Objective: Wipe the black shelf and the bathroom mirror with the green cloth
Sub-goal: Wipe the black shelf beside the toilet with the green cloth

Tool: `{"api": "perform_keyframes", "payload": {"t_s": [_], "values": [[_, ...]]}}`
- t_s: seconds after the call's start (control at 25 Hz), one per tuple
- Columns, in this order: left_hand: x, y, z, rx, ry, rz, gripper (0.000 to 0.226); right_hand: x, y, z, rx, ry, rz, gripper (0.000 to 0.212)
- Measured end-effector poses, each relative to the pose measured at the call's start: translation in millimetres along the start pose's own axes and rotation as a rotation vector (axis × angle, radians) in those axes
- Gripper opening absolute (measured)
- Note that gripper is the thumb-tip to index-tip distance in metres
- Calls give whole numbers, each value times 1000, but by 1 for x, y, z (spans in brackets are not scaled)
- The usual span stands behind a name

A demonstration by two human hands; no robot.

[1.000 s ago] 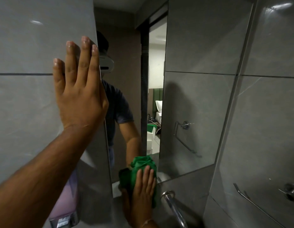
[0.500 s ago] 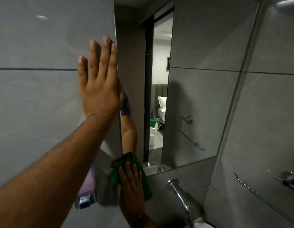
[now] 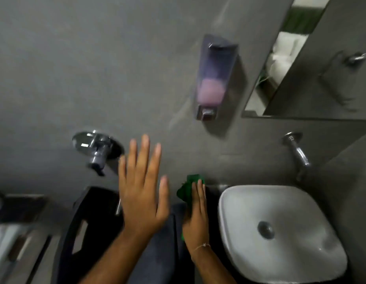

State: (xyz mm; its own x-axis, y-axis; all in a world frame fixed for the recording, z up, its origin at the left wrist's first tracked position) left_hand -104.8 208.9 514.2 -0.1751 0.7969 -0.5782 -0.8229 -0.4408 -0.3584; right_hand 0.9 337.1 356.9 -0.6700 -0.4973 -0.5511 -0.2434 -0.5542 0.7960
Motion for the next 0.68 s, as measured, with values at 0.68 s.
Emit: {"api": "perform_keyframes", "payload": {"t_s": [0.68], "values": [[158,234,-490,-422,940,266,68,346,-284,-142,350,533,-577,91]]}}
Point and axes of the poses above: each hand's wrist, its own z-axis towards the middle knuckle, its own x-axis out of the palm, y = z × x, the point moved 5 cm from there along z, towards the middle knuckle, and after that the axes turned 2 degrees about -y, right-handed, at the moved point
